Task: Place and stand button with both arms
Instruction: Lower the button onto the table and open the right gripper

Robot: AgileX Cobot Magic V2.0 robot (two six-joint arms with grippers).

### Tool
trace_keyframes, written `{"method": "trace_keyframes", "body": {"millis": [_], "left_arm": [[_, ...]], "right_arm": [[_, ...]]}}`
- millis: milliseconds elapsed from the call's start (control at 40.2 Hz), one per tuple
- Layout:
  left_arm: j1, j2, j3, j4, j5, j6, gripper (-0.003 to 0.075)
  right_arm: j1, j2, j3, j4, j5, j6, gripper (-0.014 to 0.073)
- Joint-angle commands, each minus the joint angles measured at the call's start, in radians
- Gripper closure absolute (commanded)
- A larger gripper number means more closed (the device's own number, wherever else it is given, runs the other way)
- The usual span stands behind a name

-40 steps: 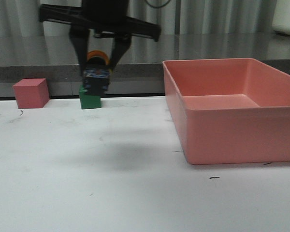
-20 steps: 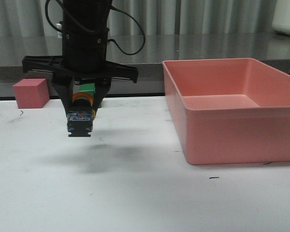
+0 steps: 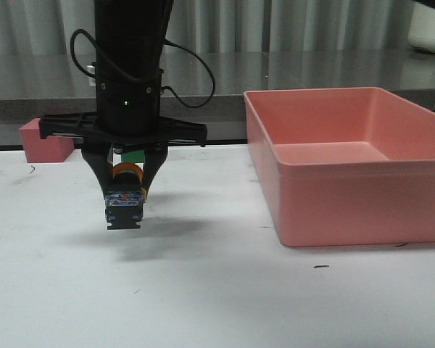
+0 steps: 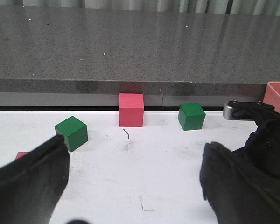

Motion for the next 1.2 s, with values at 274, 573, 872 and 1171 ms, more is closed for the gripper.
{"method": "trace_keyframes", "body": {"millis": [274, 573, 872, 1171], "left_arm": [[-0.006, 0.012, -0.028, -0.009, -0.074, 0.000, 0.0158], [-0.006, 0.012, -0.028, -0.009, -0.074, 0.000, 0.0158], [-0.006, 0.012, -0.028, -0.009, -0.074, 0.000, 0.0158], [-0.006, 0.012, -0.028, -0.009, -0.074, 0.000, 0.0158]], "right_arm": [[-0.004, -0.065, -0.031, 0.023, -0.013, -0.002, 0.0410], [-0.012, -0.047, -0.031, 0.030, -0.046, 0.018, 0.0410], [-0.015, -0.025, -0.031, 0.031, -0.054, 0.055, 0.0242], [-0.015, -0.043, -0.034, 0.046, -0.037, 0.055, 0.0138]]}}
